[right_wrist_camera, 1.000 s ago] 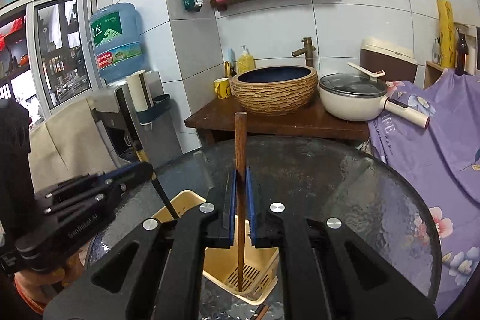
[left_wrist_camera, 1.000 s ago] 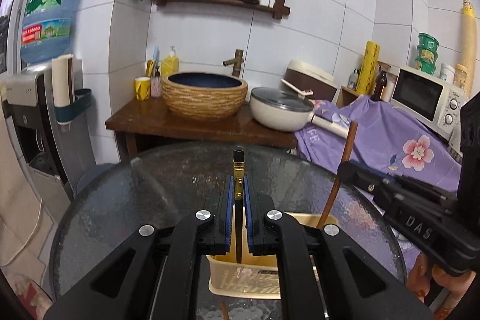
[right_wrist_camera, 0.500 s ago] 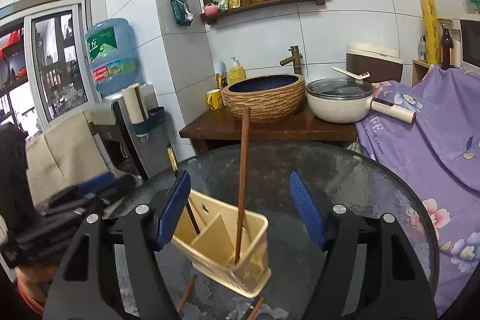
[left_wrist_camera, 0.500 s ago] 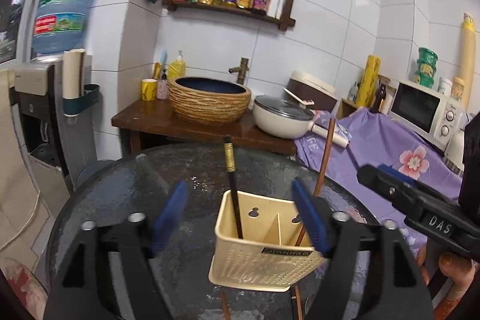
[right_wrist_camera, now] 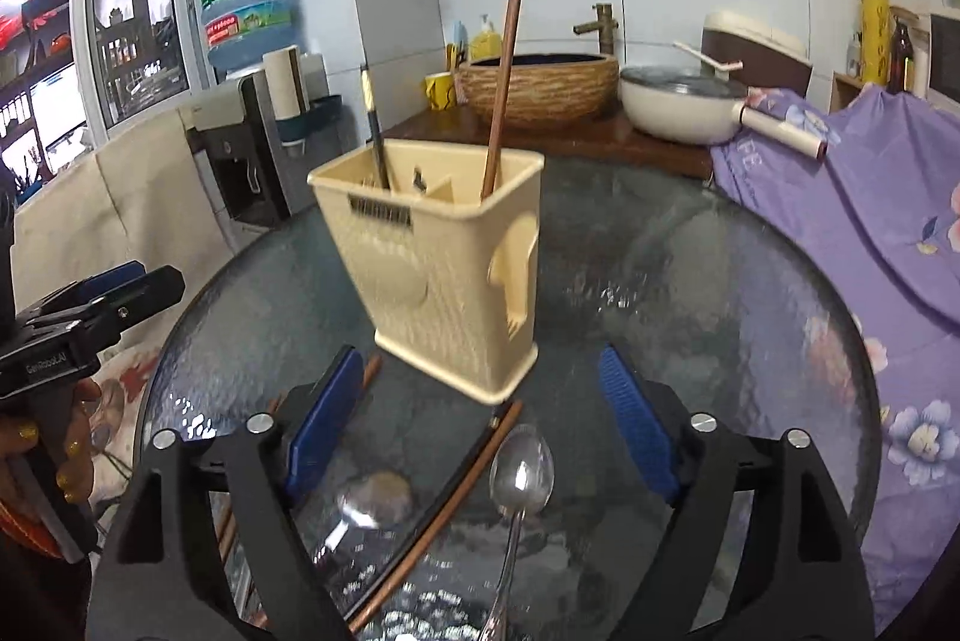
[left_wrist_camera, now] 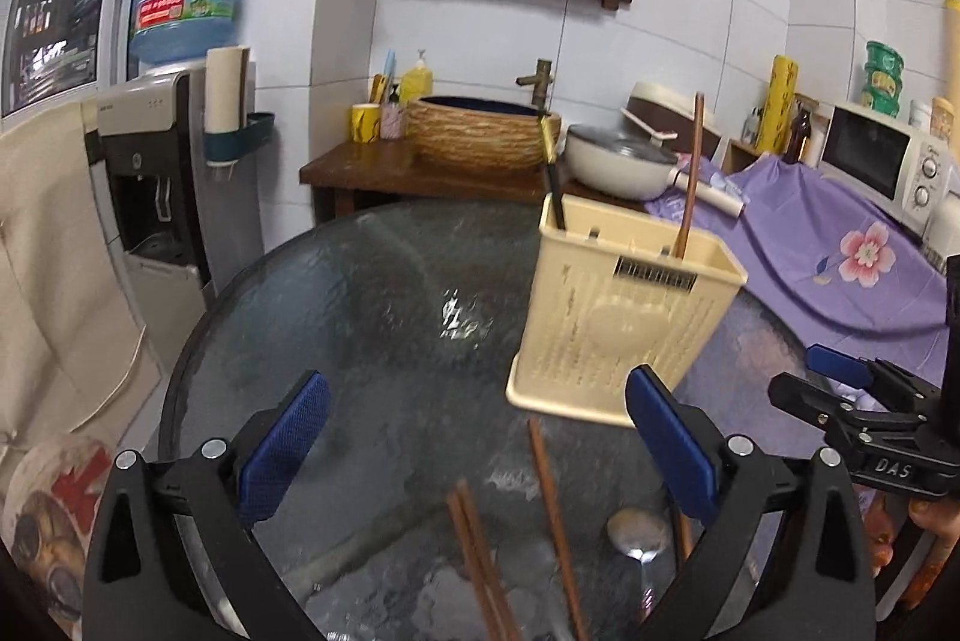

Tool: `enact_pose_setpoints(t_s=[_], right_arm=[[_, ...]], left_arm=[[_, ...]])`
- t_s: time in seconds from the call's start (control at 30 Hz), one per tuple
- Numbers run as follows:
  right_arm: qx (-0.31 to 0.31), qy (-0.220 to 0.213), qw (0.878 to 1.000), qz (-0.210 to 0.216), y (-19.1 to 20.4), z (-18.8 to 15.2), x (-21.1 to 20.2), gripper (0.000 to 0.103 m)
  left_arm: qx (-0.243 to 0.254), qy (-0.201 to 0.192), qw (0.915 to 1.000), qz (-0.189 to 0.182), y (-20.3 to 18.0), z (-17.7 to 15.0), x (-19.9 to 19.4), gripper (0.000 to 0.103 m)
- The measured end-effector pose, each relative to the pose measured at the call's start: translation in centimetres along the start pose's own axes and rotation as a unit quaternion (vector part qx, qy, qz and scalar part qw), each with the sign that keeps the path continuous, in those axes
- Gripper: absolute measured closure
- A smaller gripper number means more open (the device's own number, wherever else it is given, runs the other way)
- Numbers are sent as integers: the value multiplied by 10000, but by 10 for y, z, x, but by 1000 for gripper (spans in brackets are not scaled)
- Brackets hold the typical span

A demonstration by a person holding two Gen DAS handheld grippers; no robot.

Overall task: Organize utensils
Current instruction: 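Move both tools back down toward the utensils on the table, then grasp the silver spoon with the right tool while the left tool grasps a wooden chopstick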

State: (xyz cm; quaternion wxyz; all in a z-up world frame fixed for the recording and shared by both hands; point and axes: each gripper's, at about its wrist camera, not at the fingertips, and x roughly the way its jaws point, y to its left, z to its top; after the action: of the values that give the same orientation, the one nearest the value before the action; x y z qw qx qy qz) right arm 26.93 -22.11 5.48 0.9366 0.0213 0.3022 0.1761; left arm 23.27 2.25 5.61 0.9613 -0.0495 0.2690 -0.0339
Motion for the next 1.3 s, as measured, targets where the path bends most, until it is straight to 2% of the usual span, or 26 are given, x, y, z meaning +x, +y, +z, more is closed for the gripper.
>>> enact_pose_setpoints(t_s=[0.13,0.2,0.47,0.53,0.7,0.77,0.93,1.1,1.2,1.3], right_arm=[[21,40,10000,48,2,-31,-2,19],[17,72,10000,-6,3,-43,-1,18],[217,655,9973,-241,-10,-80,9,18],[255,816,9960,-254,-13,-85,11,19],[279,1129,9927,-320,-16,-94,21,33],[311,1243,9910,-374,-17,-93,29,37],[222,1445,9880,-504,-15,-87,45,38],[168,1521,9861,-644,-15,-80,56,40],[209,1532,9859,-636,-16,-78,58,40],[136,1541,9855,-697,-13,-78,61,40]], left_arm=[[10,110,9999,105,5,-27,-2,6],[-101,290,9994,137,10,-39,1,6],[-340,902,9947,369,33,-76,7,8],[-411,1005,9935,356,36,-82,9,12],[-545,1291,9898,253,41,-95,16,31],[-566,1350,9891,178,41,-97,17,35],[-429,1409,9891,82,31,-98,16,41],[-213,1575,9873,35,17,-100,21,53],[-227,1665,9857,-85,12,-102,24,54],[-12,1692,9855,115,5,-104,27,59]])
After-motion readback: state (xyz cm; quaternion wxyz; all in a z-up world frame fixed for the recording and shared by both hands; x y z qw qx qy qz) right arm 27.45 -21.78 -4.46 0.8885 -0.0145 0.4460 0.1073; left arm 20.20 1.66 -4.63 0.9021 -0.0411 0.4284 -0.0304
